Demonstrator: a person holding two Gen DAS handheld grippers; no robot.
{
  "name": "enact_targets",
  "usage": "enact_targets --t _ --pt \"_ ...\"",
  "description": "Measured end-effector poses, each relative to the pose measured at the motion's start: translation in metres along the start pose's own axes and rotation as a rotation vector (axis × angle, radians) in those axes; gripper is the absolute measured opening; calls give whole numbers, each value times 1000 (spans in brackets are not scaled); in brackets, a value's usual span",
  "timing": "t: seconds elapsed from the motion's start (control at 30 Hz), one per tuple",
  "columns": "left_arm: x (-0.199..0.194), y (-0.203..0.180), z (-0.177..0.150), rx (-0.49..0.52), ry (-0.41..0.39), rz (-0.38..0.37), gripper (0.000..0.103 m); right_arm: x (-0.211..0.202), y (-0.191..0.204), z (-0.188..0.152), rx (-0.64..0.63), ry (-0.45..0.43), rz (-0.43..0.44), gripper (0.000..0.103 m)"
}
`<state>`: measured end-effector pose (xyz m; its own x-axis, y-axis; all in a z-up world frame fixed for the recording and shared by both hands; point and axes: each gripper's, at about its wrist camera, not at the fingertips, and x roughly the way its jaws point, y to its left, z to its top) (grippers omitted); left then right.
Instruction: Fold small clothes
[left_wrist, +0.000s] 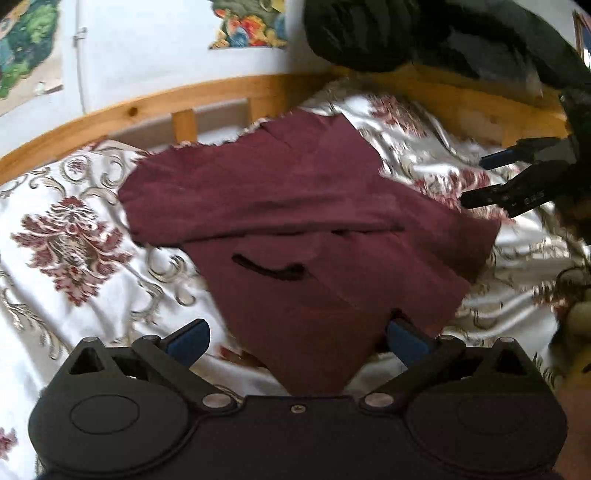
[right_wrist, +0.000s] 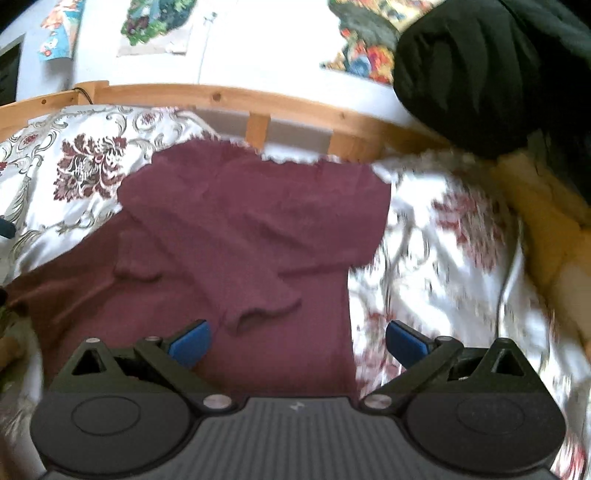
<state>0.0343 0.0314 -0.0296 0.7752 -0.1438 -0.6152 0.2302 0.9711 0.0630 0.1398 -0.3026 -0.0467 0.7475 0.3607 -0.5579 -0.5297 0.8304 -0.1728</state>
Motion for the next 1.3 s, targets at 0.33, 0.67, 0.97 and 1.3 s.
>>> enact_targets --t 0.33,0.67,0.97,1.3 --pt "38 -37 1 202 126 79 93 9 14 -11 -26 88 33 103" --pt "34 -37 -2 334 109 187 46 23 11 -17 6 137 80 103" --pt "10 -14 26 180 -23 141 5 -16 36 -10 -141 -100 202 103" --pt "1 -1 67 69 -82 89 5 7 103 -18 -382 -88 173 102"
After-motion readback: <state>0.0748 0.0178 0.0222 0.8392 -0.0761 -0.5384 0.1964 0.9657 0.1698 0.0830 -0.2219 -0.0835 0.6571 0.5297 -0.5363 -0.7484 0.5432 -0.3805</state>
